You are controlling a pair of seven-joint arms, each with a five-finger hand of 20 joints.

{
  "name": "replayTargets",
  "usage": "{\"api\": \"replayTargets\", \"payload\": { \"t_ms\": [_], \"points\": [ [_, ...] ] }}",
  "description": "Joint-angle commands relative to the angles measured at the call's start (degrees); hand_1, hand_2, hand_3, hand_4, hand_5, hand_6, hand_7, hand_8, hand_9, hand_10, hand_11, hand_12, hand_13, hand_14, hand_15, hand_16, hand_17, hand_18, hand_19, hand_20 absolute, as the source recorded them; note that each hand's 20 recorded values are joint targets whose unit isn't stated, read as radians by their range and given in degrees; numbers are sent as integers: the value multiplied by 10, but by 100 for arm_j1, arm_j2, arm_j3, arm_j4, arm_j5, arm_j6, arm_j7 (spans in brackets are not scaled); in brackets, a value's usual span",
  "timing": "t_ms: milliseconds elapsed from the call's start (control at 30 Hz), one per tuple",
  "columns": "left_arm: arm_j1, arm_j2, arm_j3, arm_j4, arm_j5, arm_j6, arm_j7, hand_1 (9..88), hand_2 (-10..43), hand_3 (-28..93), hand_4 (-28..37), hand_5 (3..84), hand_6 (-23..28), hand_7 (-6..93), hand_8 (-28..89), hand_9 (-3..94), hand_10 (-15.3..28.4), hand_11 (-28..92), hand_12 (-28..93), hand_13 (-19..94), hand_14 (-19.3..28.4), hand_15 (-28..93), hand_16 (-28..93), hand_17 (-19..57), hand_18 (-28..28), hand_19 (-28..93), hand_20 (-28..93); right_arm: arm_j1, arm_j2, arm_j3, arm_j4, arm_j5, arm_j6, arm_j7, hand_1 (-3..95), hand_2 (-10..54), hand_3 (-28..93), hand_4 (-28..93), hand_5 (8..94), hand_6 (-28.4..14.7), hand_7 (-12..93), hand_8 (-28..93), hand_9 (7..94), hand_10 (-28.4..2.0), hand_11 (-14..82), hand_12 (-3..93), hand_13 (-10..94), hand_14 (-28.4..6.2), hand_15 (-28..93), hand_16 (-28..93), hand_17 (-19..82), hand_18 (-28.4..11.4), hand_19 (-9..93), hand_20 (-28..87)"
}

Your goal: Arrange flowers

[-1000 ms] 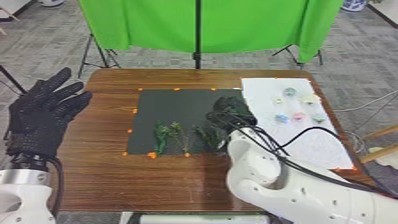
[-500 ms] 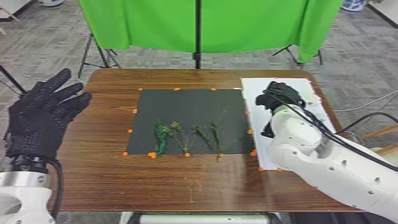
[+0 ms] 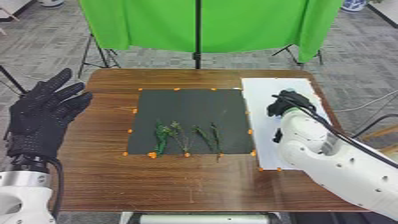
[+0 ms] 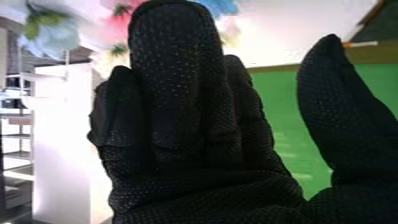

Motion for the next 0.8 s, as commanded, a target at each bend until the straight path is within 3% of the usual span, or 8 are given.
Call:
{"api": "replayTargets", "payload": {
  "t_ms": [33, 300, 400, 467, 600, 800],
  "points": [
    [-28, 0, 63, 59, -20, -69, -50, 212, 98, 773, -283, 358, 98, 124, -87, 305, 200, 272, 102, 242, 274, 519, -104, -66, 237, 644, 65, -77, 41, -30, 155, 110, -251, 173, 319, -27, 740, -189, 539, -47, 108, -106, 792, -189, 206, 149, 796, -128, 548, 148, 503, -213, 932, 139],
    [-18, -13, 73, 56, -15, -67, -50, 213, 98, 773, -283, 358, 98, 125, -87, 305, 199, 273, 102, 242, 274, 519, -103, -66, 237, 644, 65, -125, 9, -184, 341, 59, -157, 82, 373, -65, 754, -204, 592, -35, 126, -109, 783, -183, 192, 148, 794, -126, 527, 145, 499, -206, 932, 90],
    [-13, -26, 73, 49, -15, -55, -45, 213, 98, 773, -283, 358, 98, 125, -87, 305, 200, 273, 101, 242, 274, 519, -103, -66, 237, 644, 65, -135, -37, -250, 425, 4, -98, 87, 436, -90, 753, -230, 655, -21, 155, -100, 801, -159, 196, 150, 803, -113, 501, 148, 503, -195, 932, 60],
    [-19, -28, 79, 51, -16, -62, -50, 212, 98, 774, -282, 358, 98, 125, -88, 305, 199, 273, 101, 242, 273, 519, -103, -66, 237, 644, 65, -108, -27, -391, 474, -146, 136, 72, 479, -94, 730, -255, 687, -19, 168, -32, 815, -145, 192, 159, 815, -101, 483, 153, 510, -183, 932, 44],
    [2, -23, 90, 52, -24, -55, -12, 212, 97, 774, -283, 358, 99, 124, -87, 305, 200, 273, 101, 242, 273, 519, -103, -66, 237, 644, 65, -17, 19, -650, 499, -411, 582, 12, 550, -95, 686, -279, 774, -4, 206, 24, 887, -96, 127, 245, 851, -75, 459, 172, 534, -159, 932, 56],
    [-6, -15, 68, 46, -14, -71, -26, 213, 97, 774, -283, 358, 98, 124, -87, 305, 199, 273, 101, 242, 273, 518, -104, -66, 237, 644, 65, -17, 46, -774, 418, -728, 879, -24, 566, -95, 697, -282, 817, 6, 225, 42, 932, -81, 144, 272, 879, -54, 466, 194, 555, -149, 932, 116]
  ]
}}
